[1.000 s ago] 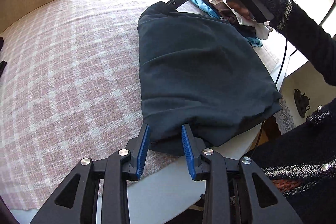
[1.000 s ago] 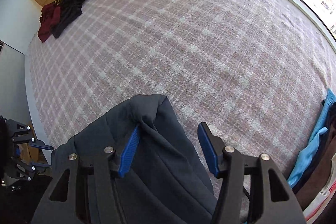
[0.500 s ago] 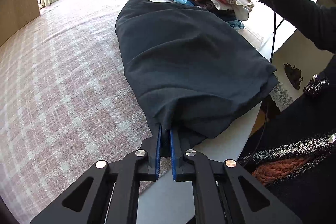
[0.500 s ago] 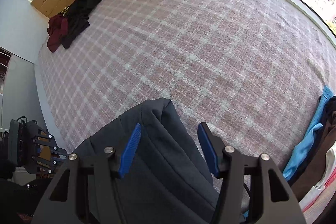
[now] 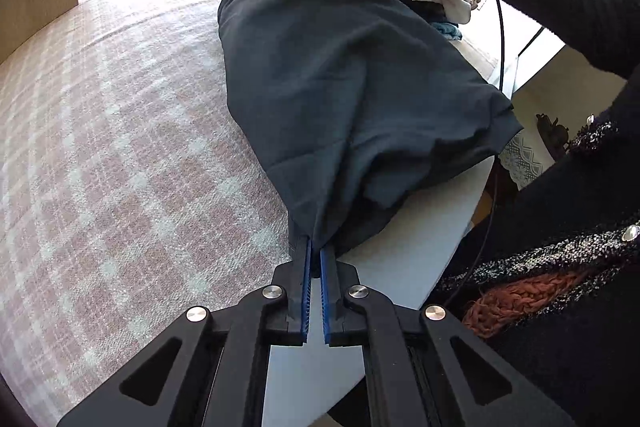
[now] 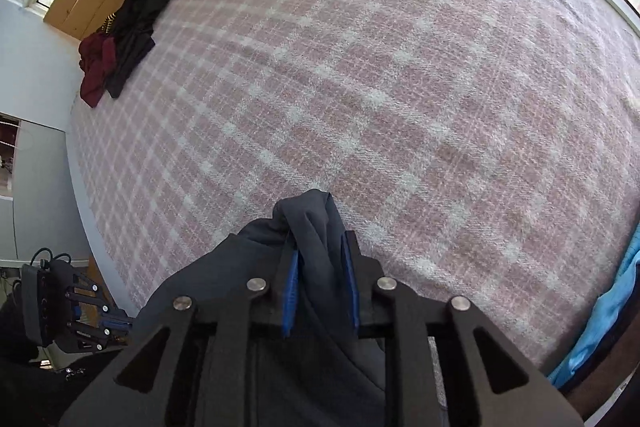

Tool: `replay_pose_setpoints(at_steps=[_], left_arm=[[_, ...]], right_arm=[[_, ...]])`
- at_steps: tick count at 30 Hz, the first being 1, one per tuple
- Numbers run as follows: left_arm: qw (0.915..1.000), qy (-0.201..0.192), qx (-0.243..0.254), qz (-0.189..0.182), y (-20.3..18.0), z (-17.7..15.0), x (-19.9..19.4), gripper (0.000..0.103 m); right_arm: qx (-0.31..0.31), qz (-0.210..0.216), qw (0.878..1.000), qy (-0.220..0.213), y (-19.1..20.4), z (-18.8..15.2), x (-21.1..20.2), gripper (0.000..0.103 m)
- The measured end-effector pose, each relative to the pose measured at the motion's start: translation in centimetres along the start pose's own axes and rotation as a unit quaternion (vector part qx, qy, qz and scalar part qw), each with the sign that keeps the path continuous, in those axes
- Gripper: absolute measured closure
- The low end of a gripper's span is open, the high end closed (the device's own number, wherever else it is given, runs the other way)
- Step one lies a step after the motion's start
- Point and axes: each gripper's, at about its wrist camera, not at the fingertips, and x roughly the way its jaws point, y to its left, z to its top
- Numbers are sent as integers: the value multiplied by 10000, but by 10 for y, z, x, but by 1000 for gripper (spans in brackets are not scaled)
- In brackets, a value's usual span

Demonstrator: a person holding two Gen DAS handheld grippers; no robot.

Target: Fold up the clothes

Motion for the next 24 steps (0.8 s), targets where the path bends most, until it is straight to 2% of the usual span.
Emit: replay_pose_setpoints(at_steps=[2, 4, 8, 9, 11, 14, 15, 18, 19, 21, 24], left_arm=[[9997, -163, 101, 134, -5, 12, -17, 98], [9985, -332, 360, 246, -18, 28, -30, 96], [9932, -558, 1018, -85, -52, 53, -37, 84], [9911, -583, 1191, -144, -61, 56, -30, 77], [9889, -500, 1355, -338, -76, 61, -10, 75], [9894, -16, 1435, -229, -79, 55, 30, 75], [9901, 340, 1310, -360, -74, 46, 42, 76], [9866, 993, 1163, -574, -81, 20, 46, 76], [9859, 1001, 1236, -511, -89, 18, 39, 76], [9872, 744, 1322, -486, -107, 31, 23, 75], [9860, 158, 1610, -414, -141, 65, 15, 68]], right_arm=[[-162, -182, 9997, -84, 6, -10, -14, 66], [-159, -191, 9993, -265, 4, -23, -35, 65], [112, -216, 9990, -378, -22, -47, -65, 62], [187, -247, 9989, -341, -32, -57, -69, 62], [349, -342, 9985, -265, -50, -79, -71, 62], [599, -368, 9974, -176, -67, -111, -66, 62], [671, -355, 9970, -158, -72, -119, -63, 62], [742, -377, 9963, -191, -77, -136, -59, 62], [752, -345, 9963, -247, -79, -140, -63, 62], [768, -284, 9960, -357, -82, -146, -69, 62], [804, -239, 9954, -464, -83, -150, -77, 62]])
